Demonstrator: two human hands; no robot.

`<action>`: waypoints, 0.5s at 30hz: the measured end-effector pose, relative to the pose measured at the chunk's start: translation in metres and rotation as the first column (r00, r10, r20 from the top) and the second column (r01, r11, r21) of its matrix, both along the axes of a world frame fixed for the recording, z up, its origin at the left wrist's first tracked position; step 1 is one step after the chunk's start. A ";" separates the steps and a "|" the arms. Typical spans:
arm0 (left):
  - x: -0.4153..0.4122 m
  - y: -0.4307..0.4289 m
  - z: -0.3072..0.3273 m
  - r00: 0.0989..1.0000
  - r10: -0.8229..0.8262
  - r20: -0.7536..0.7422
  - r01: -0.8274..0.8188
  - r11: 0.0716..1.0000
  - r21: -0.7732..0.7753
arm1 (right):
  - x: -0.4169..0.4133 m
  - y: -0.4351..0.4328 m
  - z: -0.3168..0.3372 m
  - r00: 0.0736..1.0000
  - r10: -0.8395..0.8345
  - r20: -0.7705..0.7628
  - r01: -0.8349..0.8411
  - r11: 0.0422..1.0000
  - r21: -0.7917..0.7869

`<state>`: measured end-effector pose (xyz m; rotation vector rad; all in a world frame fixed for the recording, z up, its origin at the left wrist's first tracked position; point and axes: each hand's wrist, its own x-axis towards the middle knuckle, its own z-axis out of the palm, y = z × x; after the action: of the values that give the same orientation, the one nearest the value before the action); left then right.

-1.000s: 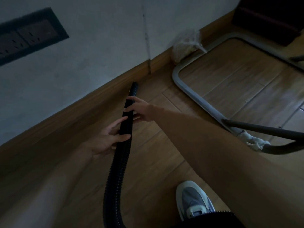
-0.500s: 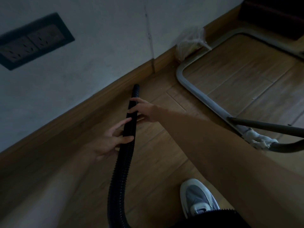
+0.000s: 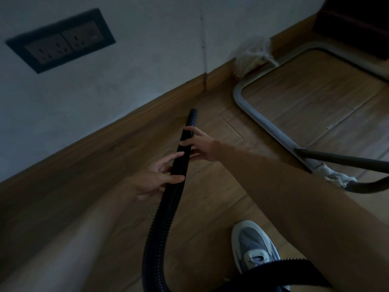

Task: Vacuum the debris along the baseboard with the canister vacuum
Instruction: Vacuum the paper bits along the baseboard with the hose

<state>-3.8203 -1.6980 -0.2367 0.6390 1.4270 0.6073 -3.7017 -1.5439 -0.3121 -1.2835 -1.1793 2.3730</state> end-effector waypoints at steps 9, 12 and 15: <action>-0.019 -0.043 0.002 0.999 0.049 -0.012 -0.049 0.999 -0.009 | -0.027 -0.035 0.001 0.997 0.069 -0.017 -0.070 0.997 -0.014; -0.029 -0.062 0.002 0.993 0.121 -0.007 -0.121 0.993 -0.007 | -0.045 -0.048 0.002 0.993 0.121 -0.014 -0.121 0.993 -0.006; -0.036 -0.084 0.000 0.983 0.183 0.019 -0.183 0.983 -0.010 | -0.062 -0.062 0.001 0.981 0.196 -0.004 -0.196 0.981 0.009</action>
<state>-3.8567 -1.7815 -0.2366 0.4970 1.4788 0.7496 -3.7635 -1.6064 -0.3114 -1.2087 -1.3713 2.5014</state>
